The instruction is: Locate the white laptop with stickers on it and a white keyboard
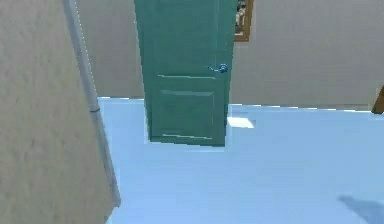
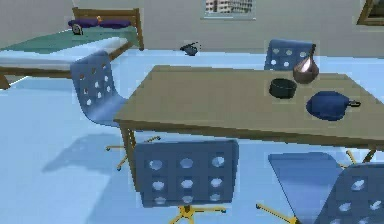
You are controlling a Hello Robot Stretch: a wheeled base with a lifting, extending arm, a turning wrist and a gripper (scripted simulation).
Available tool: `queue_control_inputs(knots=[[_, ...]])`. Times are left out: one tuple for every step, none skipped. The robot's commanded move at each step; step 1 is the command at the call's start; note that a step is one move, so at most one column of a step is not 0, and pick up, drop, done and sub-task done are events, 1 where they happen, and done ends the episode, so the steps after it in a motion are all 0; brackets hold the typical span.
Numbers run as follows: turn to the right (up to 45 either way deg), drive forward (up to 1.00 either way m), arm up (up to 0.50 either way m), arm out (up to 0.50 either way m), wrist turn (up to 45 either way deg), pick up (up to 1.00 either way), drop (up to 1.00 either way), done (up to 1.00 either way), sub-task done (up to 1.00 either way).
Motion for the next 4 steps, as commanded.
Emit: queue_control_inputs(knots=[[0.0,1.0,0.0,0.0,0.0,0.0,0.0,0.0,0.0],[0.0,0.35,0.0,0.0,0.0,0.0,0.0,0.0,0.0],[-45.0,0.0,0.0,0.0,0.0,0.0,0.0,0.0,0.0],[0.0,0.55,0.0,0.0,0.0,0.0,0.0,0.0,0.0]])
